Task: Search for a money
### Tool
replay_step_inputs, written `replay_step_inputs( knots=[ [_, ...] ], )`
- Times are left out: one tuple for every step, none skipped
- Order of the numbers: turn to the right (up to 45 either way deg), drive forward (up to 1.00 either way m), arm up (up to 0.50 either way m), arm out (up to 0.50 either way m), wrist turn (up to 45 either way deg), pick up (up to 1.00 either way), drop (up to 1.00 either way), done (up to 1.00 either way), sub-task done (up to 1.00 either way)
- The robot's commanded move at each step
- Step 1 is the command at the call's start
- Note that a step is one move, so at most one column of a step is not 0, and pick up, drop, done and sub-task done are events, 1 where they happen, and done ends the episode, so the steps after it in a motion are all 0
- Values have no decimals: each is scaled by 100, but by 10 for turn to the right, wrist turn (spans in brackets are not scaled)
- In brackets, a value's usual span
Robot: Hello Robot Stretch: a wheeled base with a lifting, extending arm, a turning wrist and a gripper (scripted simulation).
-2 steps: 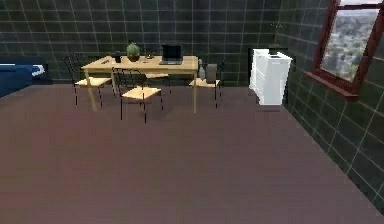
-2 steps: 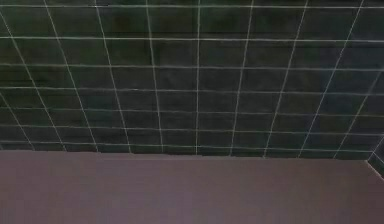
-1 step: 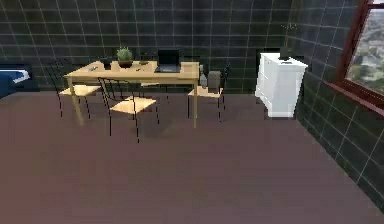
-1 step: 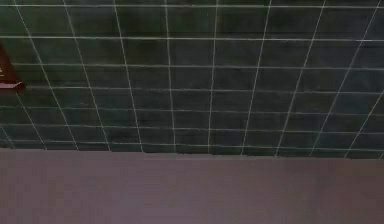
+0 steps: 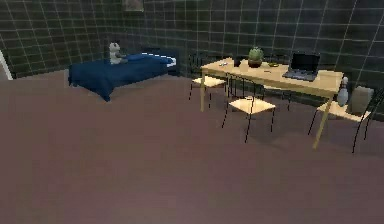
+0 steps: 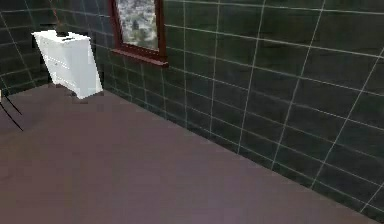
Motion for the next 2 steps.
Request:
replay_step_inputs(
  knots=[
    [-30,0,0,0,0,0,0,0,0],
    [0,35,0,0,0,0,0,0,0]
  ],
)
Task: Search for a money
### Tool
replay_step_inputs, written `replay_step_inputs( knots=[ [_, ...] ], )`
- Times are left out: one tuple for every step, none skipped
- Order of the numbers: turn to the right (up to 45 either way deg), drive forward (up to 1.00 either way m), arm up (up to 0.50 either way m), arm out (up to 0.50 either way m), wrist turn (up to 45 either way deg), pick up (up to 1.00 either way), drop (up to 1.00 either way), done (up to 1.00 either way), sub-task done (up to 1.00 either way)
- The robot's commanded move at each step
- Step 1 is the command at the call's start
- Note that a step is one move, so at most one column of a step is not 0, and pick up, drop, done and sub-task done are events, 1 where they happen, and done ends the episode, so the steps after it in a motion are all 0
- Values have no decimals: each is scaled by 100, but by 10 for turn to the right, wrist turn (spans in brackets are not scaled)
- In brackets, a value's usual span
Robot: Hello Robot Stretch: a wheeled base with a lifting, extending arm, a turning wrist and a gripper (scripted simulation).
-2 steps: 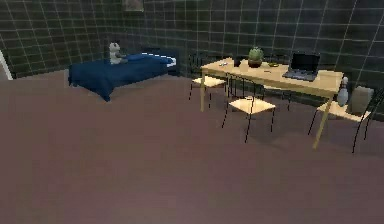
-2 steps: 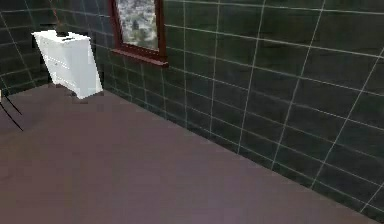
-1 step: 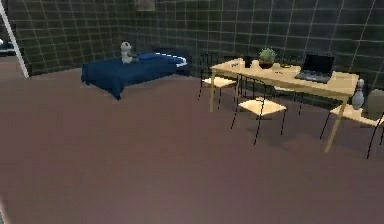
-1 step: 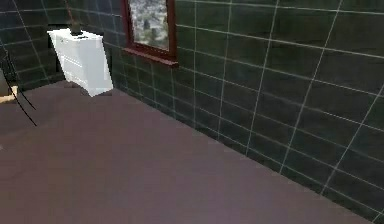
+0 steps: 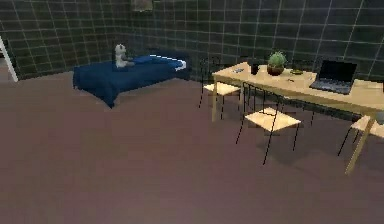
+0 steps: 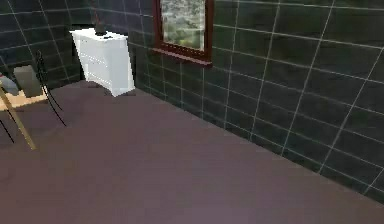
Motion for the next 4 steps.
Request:
replay_step_inputs(
  knots=[
    [-450,0,0,0,0,0,0,0,0],
    [0,100,0,0,0,0,0,0,0],
    [0,100,0,0,0,0,0,0,0],
    [0,100,0,0,0,0,0,0,0]
  ],
)
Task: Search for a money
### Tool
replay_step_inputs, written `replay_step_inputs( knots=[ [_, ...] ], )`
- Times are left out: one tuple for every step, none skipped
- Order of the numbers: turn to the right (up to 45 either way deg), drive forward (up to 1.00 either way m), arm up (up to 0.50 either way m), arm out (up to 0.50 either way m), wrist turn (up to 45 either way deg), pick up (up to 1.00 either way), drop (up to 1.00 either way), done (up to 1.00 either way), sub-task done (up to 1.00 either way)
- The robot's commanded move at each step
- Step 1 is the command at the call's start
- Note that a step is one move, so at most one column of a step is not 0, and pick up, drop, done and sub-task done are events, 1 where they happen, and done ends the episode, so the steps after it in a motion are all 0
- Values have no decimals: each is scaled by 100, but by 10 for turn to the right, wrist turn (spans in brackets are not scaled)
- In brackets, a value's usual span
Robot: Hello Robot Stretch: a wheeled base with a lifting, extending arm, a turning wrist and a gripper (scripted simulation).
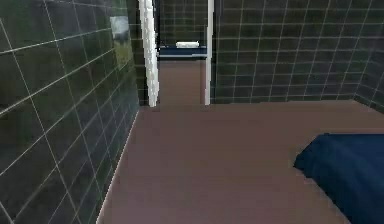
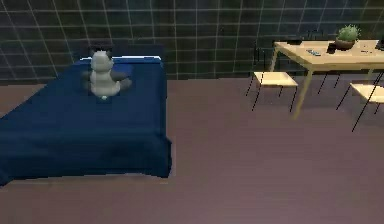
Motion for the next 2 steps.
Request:
replay_step_inputs(
  knots=[
    [0,100,0,0,0,0,0,0,0],
    [0,100,0,0,0,0,0,0,0]
  ],
)
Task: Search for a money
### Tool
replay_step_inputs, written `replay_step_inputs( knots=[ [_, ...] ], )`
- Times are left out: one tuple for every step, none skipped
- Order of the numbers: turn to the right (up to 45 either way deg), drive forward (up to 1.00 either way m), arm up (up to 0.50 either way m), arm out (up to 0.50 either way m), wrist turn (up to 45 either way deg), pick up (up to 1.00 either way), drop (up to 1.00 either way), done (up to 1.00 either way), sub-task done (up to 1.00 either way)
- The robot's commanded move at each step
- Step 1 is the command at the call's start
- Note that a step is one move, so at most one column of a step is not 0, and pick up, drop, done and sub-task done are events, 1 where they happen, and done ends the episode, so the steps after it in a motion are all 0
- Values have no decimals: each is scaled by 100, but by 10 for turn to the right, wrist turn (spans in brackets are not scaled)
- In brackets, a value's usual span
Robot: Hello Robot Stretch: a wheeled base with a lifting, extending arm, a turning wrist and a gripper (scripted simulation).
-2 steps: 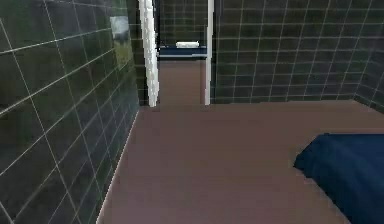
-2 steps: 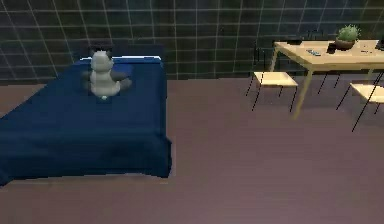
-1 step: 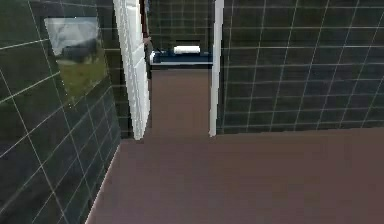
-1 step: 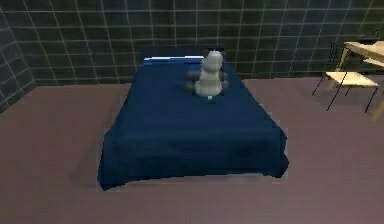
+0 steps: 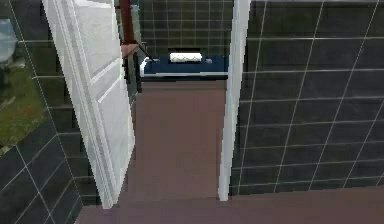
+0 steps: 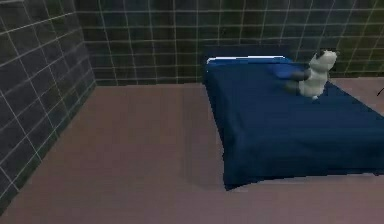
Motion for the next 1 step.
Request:
replay_step_inputs(
  knots=[
    [-30,0,0,0,0,0,0,0,0]
  ],
)
